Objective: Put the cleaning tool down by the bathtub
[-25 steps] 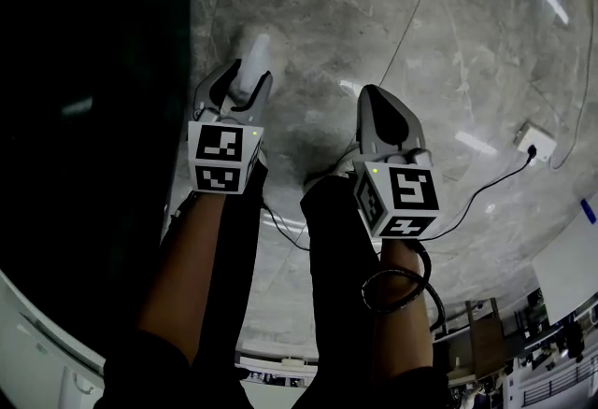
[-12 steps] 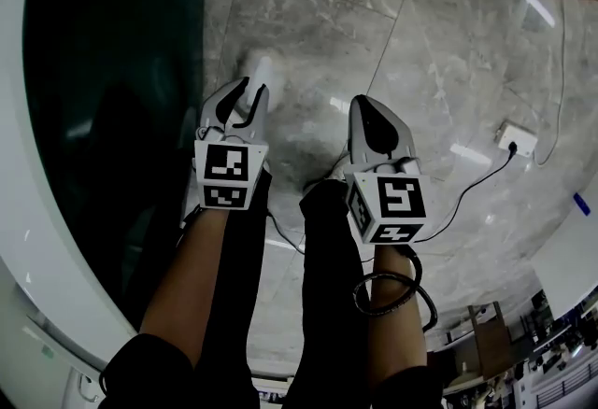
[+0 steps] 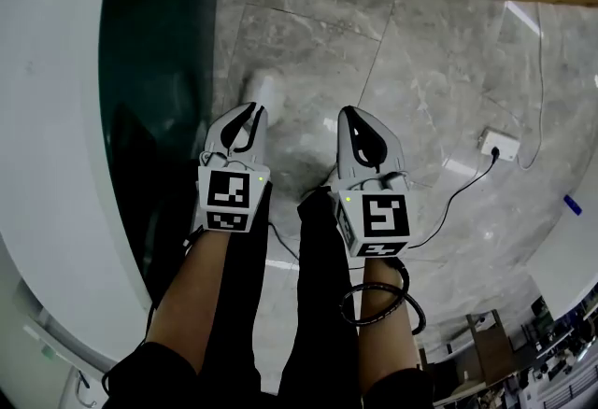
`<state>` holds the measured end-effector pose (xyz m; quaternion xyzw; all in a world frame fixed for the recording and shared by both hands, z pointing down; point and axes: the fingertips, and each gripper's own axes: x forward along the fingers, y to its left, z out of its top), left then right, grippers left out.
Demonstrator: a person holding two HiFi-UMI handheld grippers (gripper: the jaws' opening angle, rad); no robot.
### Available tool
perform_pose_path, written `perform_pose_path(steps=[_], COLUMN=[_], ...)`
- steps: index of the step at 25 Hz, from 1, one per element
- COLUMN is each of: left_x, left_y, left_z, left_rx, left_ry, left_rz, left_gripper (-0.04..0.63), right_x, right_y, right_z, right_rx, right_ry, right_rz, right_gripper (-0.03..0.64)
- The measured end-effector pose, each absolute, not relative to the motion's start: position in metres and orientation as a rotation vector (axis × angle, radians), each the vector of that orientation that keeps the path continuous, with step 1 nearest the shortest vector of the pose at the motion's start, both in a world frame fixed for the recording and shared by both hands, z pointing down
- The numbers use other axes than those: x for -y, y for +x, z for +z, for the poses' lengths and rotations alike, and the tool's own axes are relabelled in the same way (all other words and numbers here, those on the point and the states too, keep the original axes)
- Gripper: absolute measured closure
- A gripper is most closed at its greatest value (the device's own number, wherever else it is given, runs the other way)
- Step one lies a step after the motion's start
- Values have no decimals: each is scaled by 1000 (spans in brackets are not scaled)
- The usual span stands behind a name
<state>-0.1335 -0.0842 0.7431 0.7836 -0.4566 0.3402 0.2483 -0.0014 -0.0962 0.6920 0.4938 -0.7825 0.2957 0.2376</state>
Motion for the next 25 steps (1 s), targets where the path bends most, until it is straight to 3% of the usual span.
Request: perform_pose_path(steps=[25], left_x=[102], left_y=[-105], left_z=[577], left_rx=[1306], left_ry=[2296], left_rz=[773], left_gripper=[594], right_x=[107], right_y=[18], right_z=[539], right_rx=[2203], right_ry=[1502], right_rz=[722], right_gripper=[594])
